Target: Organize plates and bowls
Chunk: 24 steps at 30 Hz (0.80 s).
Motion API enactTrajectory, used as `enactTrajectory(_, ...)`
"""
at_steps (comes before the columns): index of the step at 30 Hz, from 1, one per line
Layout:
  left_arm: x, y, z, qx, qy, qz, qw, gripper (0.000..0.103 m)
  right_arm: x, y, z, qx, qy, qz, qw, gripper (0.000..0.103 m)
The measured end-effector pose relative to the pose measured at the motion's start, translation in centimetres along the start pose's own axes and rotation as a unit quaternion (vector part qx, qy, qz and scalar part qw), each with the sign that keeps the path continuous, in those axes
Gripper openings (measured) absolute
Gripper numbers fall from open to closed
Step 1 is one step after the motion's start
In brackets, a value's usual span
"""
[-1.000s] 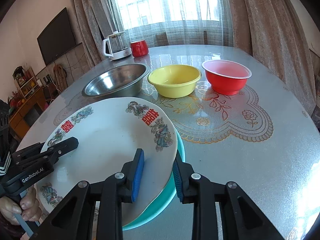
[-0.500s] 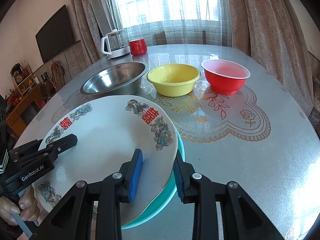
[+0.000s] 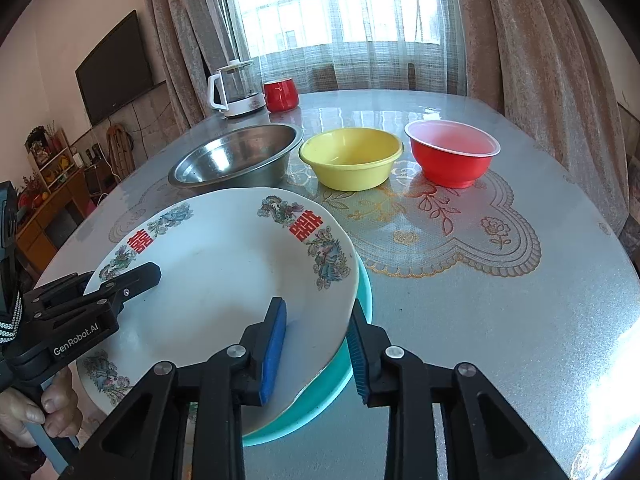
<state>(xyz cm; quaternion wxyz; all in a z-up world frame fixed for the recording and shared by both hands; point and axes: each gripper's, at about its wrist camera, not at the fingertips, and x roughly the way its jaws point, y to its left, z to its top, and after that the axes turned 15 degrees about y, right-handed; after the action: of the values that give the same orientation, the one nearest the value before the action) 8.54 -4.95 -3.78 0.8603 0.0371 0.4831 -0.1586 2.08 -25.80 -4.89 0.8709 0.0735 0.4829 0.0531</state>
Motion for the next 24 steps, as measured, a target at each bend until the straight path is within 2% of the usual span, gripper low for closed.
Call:
enactTrajectory(15, -0.16, -0.04, -0.2, 0.012, 0.0, 0.001, 0.9999, 0.035, 0.4, 0.14, 0.22, 0.006, 0.012, 0.002, 1.0, 0.031)
enactTrajectory(24, 0.12, 0.75, -0.14, 0.005, 0.006, -0.037, 0.9993, 0.035, 0.14, -0.23, 0.46, 0.007, 0.023, 0.009, 1.0, 0.035)
